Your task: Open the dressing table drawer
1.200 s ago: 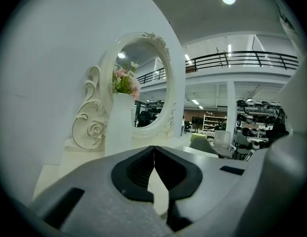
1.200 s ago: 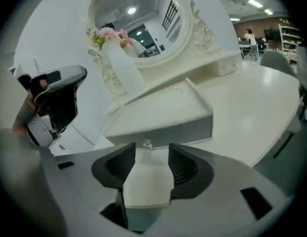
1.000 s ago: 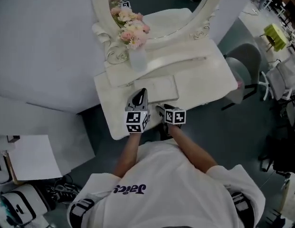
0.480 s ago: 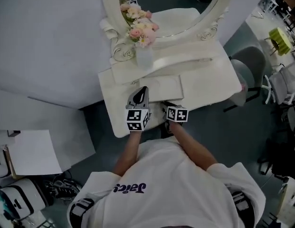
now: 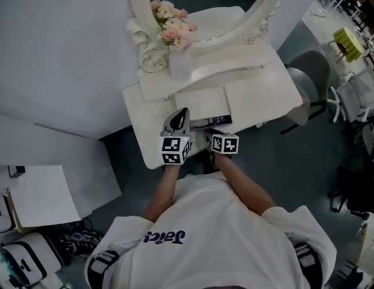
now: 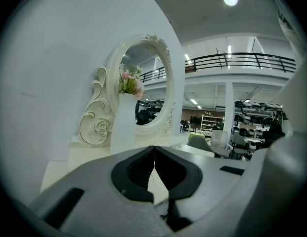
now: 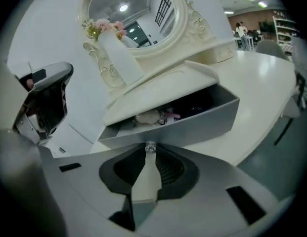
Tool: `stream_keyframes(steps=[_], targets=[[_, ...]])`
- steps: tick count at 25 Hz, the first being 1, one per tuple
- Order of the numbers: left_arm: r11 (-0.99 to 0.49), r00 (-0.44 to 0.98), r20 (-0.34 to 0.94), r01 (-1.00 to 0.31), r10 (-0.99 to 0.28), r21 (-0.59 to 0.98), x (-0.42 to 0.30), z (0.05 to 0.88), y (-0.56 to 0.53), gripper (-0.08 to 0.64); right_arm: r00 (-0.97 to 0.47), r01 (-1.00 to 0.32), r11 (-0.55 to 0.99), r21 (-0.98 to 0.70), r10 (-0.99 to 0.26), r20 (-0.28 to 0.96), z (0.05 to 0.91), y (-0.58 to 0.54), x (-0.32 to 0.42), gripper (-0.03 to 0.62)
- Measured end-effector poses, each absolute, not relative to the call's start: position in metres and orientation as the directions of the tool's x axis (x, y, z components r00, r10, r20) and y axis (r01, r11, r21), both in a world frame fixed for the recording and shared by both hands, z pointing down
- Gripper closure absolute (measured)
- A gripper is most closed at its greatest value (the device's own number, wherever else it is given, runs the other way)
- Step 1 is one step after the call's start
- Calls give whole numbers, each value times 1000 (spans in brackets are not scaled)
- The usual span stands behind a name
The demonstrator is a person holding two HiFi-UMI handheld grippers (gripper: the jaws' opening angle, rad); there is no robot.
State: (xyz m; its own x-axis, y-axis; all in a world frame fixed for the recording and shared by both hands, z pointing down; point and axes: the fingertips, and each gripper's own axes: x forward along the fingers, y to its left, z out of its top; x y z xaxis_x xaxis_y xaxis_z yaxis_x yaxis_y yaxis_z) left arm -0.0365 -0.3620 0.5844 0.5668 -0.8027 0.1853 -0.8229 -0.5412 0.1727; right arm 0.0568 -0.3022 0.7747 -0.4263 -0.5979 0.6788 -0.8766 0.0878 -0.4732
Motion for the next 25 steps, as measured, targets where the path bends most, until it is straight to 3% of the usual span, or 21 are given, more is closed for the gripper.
stream_keyframes(steps=[25], targets=[[-619,634,184,-773,-751,139,-42,584,-273,545,-335,-892,5,-452,-679,653,781,-222,64,518]])
